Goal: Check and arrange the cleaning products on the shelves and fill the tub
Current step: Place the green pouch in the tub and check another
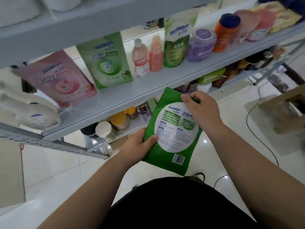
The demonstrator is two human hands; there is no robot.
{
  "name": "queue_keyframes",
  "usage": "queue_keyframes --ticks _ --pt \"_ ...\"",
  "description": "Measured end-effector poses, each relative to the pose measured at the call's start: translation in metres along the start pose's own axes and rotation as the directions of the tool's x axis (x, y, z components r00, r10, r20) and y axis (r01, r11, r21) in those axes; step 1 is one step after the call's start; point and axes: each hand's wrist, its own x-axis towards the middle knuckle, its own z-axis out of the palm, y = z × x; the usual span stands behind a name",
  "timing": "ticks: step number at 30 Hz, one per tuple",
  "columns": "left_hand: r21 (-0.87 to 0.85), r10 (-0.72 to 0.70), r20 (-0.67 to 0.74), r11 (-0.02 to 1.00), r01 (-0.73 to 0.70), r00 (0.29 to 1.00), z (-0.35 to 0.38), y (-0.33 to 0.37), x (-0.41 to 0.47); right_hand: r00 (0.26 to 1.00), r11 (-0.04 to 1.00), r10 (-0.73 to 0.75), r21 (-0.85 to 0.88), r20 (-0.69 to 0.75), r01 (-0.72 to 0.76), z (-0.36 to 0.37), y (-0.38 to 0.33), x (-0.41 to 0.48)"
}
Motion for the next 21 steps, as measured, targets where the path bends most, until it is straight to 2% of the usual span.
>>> queue_keyframes --ticks 5,7,8,10,12,14,17,19,21 --pt "-0.03 -0.036 0.036 0.999 0.038 0.999 0.061 0.05 0.034 0.994 0.993 0.097 0.068 -0.056 -0.093 -0.066 0.064 0.031" --pt "-0.05 -0.063 0.02 0.997 0.064 0.998 0.09 0.075 0.052 0.972 0.962 0.229 0.167 -0.058 -0.217 -0.092 0.098 0.046" --pt "-0.078 -0.08 0.005 0.994 0.08 0.997 0.106 0.089 0.062 0.945 0.908 0.325 0.285 -0.022 -0.306 -0.105 0.114 0.051" --pt "-0.186 -0.131 -0.014 0.974 0.126 0.991 0.14 0.12 0.081 0.879 0.702 0.439 0.541 0.183 -0.463 -0.132 0.142 0.056" --pt "-0.293 -0.184 -0.007 0.94 0.174 0.983 0.173 0.153 0.1 0.817 0.529 0.382 0.623 0.432 -0.577 -0.159 0.171 0.057" --pt "-0.322 -0.189 0.056 0.926 0.197 0.98 0.204 0.184 0.124 0.814 0.461 0.321 0.67 0.485 -0.581 -0.192 0.197 0.058" --pt "-0.283 -0.124 0.073 0.949 0.14 0.99 0.249 0.226 0.161 0.878 0.403 0.352 0.794 0.325 -0.456 -0.246 0.227 0.069" --pt "-0.234 -0.036 0.12 0.97 0.063 0.992 0.282 0.255 0.179 0.888 0.403 0.41 0.832 0.208 -0.381 -0.277 0.241 0.077" --pt "-0.227 0.001 0.184 0.973 0.042 0.983 0.316 0.279 0.197 0.901 0.398 0.394 0.85 0.181 -0.345 -0.298 0.249 0.085"
